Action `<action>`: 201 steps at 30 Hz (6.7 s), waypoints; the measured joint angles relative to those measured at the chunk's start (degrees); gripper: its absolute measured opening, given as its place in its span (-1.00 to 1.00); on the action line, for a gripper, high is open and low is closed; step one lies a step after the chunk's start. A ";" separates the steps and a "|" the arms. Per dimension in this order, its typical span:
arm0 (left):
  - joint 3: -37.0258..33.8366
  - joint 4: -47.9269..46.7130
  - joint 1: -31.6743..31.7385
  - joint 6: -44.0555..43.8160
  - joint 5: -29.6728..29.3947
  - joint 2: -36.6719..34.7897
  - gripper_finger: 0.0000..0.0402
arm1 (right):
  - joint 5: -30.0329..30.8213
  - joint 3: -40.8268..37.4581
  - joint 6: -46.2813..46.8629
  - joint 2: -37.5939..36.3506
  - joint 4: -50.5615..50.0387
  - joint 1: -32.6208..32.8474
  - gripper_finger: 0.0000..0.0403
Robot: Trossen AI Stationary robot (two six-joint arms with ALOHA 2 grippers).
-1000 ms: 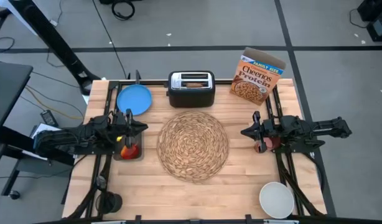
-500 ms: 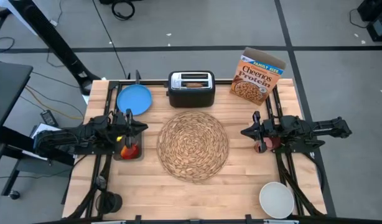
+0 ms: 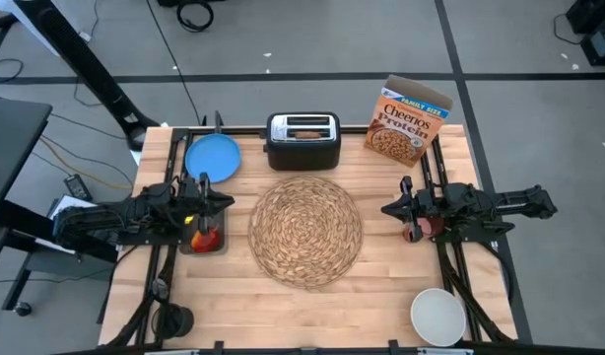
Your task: Arrange a breakfast setting
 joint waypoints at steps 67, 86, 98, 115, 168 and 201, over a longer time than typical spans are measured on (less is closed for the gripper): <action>43.24 -39.78 25.34 -23.41 -10.88 72.16 0.07 | 22.32 18.67 30.80 19.35 13.04 2.95 -0.96; 43.30 -34.90 29.18 -12.83 -14.08 87.71 -0.26 | 19.02 57.07 6.44 47.24 3.73 9.78 -0.96; 43.45 -33.76 28.24 -6.16 -16.19 88.72 -0.91 | 19.74 64.92 -5.67 53.20 3.95 11.89 -0.86; 80.07 -79.01 13.80 1.15 -15.75 82.86 -0.93 | 24.00 64.94 -7.98 50.62 -7.52 6.80 -0.44; 92.92 -65.25 -46.19 -21.99 -23.63 117.81 -0.92 | 9.75 96.04 85.60 100.02 -68.57 56.53 -0.41; 90.46 -58.72 -44.91 -19.58 -19.70 117.43 -0.26 | -4.82 84.56 113.84 101.22 -66.81 58.10 0.17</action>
